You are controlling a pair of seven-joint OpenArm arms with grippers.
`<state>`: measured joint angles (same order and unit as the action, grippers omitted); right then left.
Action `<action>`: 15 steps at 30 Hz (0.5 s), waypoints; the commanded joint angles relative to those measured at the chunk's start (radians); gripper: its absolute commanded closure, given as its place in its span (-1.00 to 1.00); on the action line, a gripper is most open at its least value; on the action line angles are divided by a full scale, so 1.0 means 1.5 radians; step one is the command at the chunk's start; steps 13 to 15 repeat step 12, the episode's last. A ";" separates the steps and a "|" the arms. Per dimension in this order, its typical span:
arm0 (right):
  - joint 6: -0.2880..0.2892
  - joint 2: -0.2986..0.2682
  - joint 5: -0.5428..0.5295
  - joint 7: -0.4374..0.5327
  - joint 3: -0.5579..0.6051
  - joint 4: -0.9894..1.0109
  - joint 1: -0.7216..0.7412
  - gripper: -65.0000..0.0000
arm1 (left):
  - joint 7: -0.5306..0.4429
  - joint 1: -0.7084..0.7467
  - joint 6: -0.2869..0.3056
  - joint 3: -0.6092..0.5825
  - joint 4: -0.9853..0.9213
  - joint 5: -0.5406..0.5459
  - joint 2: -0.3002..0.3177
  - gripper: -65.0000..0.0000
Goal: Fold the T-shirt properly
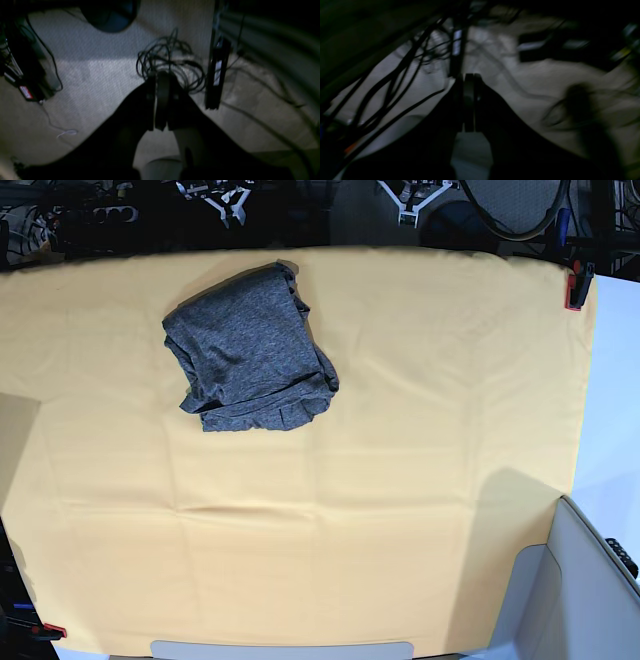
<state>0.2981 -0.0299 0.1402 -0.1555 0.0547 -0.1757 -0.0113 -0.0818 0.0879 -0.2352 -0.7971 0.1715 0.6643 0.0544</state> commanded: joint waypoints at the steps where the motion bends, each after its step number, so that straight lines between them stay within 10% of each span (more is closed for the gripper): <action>1: 0.006 0.010 0.015 -0.005 -0.004 0.002 -0.006 1.00 | -0.004 0.005 -0.002 -0.002 0.000 -0.002 0.000 1.00; 15: 0.006 0.023 0.056 -0.005 -0.005 0.002 -0.005 1.00 | -0.004 0.002 -0.006 0.001 -0.001 0.000 -0.036 1.00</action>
